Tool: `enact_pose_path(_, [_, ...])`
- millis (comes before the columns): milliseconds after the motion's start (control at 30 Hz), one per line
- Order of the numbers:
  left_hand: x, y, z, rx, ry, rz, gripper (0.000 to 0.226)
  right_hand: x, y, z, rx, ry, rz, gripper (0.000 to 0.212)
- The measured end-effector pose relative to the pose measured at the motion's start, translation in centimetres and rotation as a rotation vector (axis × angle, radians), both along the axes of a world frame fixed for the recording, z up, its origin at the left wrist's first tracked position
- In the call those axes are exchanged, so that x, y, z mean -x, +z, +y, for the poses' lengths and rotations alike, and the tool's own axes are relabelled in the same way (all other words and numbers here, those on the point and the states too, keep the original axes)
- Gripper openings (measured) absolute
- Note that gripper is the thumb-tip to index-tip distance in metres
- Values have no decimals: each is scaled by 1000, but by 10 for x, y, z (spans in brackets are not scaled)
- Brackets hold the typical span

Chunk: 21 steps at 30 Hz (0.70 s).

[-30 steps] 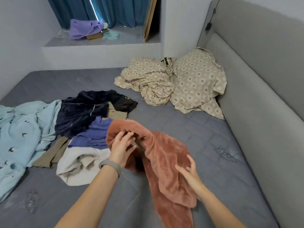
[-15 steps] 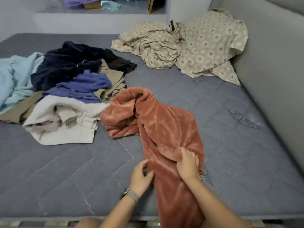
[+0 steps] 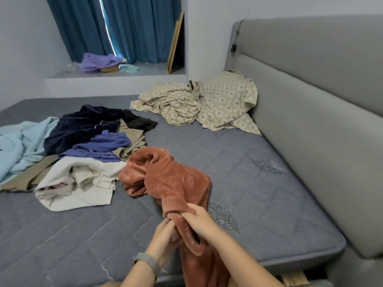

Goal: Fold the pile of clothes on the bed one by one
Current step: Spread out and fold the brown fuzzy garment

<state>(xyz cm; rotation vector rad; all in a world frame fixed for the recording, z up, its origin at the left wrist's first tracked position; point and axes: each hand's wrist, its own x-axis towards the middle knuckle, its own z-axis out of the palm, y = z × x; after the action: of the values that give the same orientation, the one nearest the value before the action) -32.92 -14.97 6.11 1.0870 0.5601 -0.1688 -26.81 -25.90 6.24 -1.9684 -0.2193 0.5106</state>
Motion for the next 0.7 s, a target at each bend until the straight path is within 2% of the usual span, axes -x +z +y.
enact_pose_path(33, [3,-2,0,60,40,13,18,4,1,-1,8,6,-7,13])
enact_pose_path(133, [14,-18,8,80,107,15,15,18,-9,-5,46,49,-45,18])
enact_pose_path(200, [12,-31,15,48,198,13,36,26,-20,-5,63,50,-48,23])
enact_pose_path(267, [8,-33,23,29,288,-36,61,30,-28,-6,67,50,-45,17])
enact_pose_path(300, [8,-32,29,38,307,-72,67,31,-33,-6,58,38,-41,20])
enact_pose_path(433, [2,-33,53,121,233,-102,51,38,-49,-8,29,-5,-7,24])
enact_pose_path(500, [-1,-45,63,170,178,-135,57,41,-56,-6,53,-21,-25,27])
enact_pose_path(700, [-13,-51,76,96,184,-239,39,32,-57,7,49,-3,-71,31])
